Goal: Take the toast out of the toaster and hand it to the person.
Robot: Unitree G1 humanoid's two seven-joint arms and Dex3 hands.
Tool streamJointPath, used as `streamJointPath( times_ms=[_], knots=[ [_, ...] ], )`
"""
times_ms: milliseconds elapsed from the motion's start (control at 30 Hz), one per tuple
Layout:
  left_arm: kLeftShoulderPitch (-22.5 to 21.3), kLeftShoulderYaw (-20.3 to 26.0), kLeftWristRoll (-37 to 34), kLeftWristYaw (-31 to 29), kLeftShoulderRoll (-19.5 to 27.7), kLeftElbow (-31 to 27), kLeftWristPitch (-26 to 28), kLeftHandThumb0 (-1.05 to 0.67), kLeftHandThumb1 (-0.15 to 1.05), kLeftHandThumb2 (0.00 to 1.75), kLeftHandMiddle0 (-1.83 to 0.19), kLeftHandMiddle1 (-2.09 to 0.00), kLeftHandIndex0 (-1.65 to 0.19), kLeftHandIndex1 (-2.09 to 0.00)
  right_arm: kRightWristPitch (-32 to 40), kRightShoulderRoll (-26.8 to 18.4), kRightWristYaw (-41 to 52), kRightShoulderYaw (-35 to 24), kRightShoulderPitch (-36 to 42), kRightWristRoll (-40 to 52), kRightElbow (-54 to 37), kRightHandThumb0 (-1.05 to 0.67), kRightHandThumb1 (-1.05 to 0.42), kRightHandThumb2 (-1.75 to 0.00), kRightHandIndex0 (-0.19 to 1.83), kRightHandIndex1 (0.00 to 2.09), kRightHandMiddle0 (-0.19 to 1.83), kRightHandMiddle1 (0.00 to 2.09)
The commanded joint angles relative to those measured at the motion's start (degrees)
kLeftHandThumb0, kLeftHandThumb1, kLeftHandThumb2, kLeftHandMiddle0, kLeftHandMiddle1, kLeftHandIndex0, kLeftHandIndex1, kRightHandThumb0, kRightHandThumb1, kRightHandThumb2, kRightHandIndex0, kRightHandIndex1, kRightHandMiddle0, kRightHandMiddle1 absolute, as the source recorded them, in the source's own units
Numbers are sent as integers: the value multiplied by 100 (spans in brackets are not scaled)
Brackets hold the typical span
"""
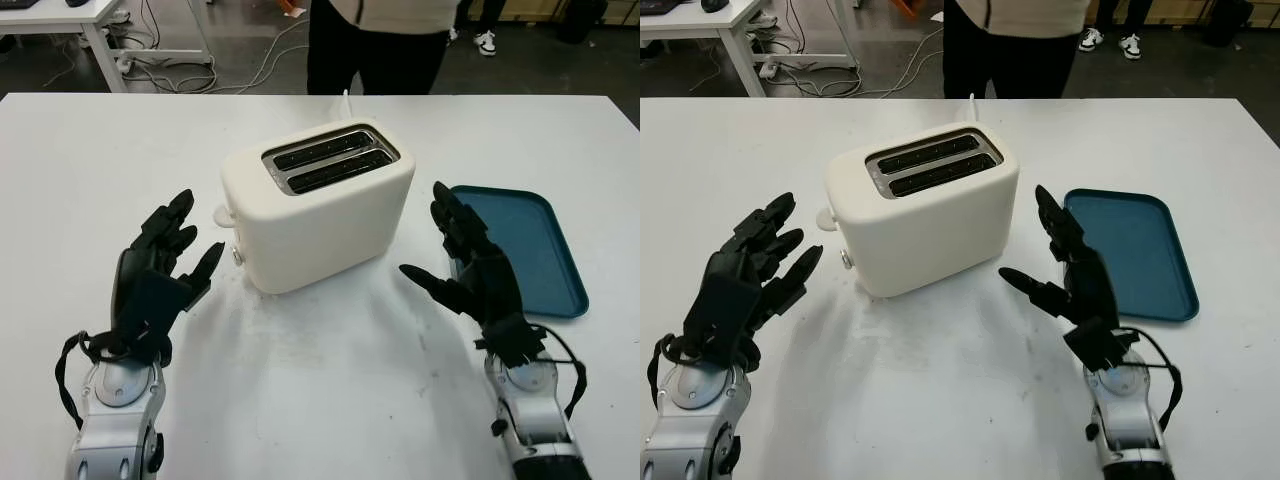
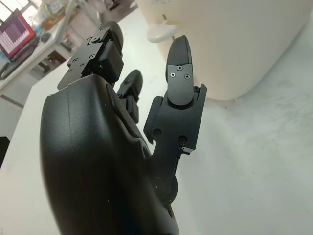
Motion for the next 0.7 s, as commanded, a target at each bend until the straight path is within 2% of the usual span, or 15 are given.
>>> streamJointPath(
  times_ms=[0,100,200,367,533,667],
  knots=[
    [152,-61,106,81,-54,42,-183,-39,92,42,-17,-41,-29,0,-95,102,110,10,179,179,-53,-44,-92,-1,7,1,10,0],
    [289,-108,117,166,-110,89,-398,-40,92,41,-17,-41,-29,0,-38,248,135,20,332,260,-56,-51,-92,-1,8,1,12,1],
    [353,-150,103,178,-143,28,-422,-44,92,40,-15,-39,-27,0,-205,332,83,23,272,136,236,-44,-92,-2,10,2,13,1],
    [404,-226,139,190,-154,-102,-379,-42,92,40,-16,-39,-26,0,129,471,-31,30,207,135,160,-31,-92,-2,9,1,12,0],
    [397,-261,177,205,-169,-132,-406,-43,92,41,-16,-38,-26,0,31,533,-19,-41,60,193,279,-23,-92,-3,7,0,11,0],
    [375,-259,213,230,-213,-90,-374,-38,92,42,-16,-38,-26,0,180,565,-23,-67,79,244,89,-30,-92,-3,7,0,11,0]
  ],
)
